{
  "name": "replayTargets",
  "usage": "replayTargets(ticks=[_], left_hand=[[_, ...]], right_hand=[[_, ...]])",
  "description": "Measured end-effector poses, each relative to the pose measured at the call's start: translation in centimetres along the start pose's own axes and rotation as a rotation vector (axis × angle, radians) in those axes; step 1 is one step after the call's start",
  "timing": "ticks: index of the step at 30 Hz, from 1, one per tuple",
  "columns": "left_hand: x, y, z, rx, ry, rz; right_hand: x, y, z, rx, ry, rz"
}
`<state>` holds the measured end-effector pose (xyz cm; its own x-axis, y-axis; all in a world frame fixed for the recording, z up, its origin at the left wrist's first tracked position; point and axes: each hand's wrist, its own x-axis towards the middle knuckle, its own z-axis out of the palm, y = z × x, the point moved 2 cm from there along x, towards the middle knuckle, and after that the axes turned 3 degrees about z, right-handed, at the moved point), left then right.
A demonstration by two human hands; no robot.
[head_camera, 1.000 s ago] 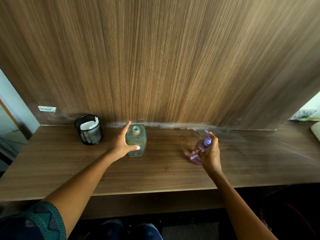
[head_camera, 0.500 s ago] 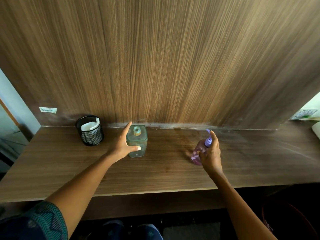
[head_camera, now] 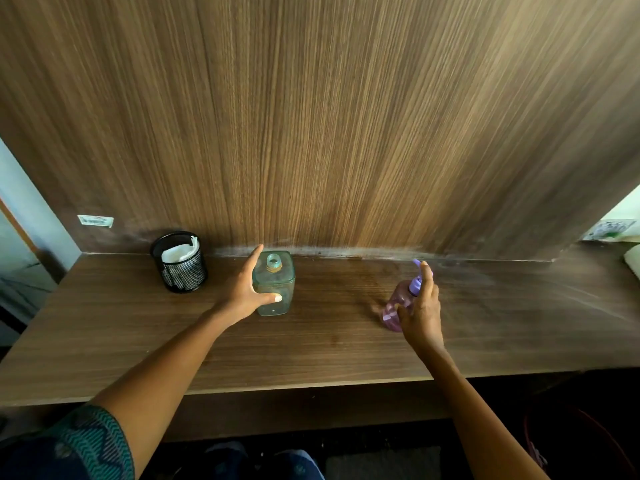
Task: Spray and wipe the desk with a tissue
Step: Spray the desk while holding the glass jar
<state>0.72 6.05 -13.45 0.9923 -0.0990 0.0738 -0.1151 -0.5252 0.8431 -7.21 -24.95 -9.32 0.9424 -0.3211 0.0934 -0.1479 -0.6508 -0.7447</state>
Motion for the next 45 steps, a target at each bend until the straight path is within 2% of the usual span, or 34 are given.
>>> replayTargets(ticks=[8,13,20,26,32,42,45], left_hand=[[0.0,-0.2,0.1,-0.002,0.013,-0.005],[-0.1,-0.2,0.1,0.017,0.016,-0.005],[-0.2,-0.1,0.0,0.027,0.009,-0.013],[-0.2,0.1,0.0,0.013,0.009,-0.004],[-0.4,0.4,0.1,0.011,0.012,-0.005],[-0.5,0.4,-0.1,-0.025,0.012,-0.001],[-0.6,0.3,0.0,-0.065,0.005,0.008]], right_hand=[[-0.2,-0.8,-0.3,0.081,0.000,0.049],[2.5,4.5,1.5,0.132,-0.049,0.084],[-0.5,-0.8,-0.2,0.048,0.005,0.050],[-0.1,-0.6,-0.3,0.060,0.005,0.011],[0.4,0.4,0.1,0.102,-0.003,0.052],[0.2,0.4,0.3,0.067,0.026,-0.032],[0.5,0.6,-0.2,0.132,0.024,-0.039]])
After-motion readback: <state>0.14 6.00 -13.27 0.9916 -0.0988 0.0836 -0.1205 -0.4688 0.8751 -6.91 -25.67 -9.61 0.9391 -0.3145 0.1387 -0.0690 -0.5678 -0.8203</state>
